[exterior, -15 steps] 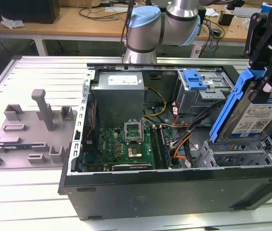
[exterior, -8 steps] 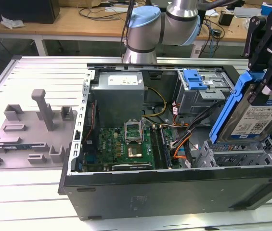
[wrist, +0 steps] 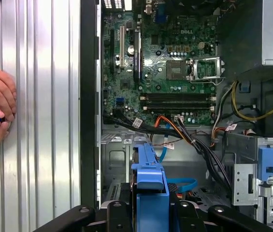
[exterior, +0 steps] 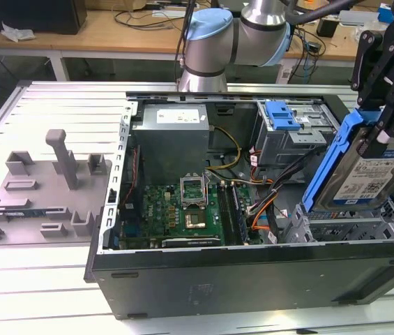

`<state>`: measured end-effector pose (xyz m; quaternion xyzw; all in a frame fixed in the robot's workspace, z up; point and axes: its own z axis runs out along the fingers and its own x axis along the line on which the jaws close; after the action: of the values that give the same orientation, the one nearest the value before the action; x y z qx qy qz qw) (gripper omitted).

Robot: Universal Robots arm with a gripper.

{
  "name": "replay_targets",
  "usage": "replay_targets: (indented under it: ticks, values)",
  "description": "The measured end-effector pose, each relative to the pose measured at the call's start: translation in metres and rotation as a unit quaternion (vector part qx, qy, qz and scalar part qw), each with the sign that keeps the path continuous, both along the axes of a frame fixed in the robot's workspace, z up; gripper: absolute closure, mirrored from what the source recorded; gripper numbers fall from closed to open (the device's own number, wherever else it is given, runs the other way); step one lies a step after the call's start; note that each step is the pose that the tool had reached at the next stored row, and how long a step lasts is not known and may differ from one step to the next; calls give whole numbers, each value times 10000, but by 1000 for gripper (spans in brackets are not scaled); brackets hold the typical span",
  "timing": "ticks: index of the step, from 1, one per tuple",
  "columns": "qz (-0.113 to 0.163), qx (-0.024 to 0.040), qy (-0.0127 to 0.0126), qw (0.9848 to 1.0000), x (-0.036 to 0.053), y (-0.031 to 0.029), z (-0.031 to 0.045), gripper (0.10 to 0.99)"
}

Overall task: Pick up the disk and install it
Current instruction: 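Insert the disk into the insertion slot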

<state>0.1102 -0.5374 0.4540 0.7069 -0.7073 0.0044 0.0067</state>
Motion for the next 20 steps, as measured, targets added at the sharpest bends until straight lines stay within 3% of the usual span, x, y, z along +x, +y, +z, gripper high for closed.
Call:
replay_targets:
  ticks: [15, 18, 20]
  values:
    - [-7, 0, 0, 10000, 11, -4, -147, 722]
    - [-6, 4, -2, 10000, 9, -3, -140, 722]
    - [-5, 2, 0, 10000, 9, -3, -76, 722]
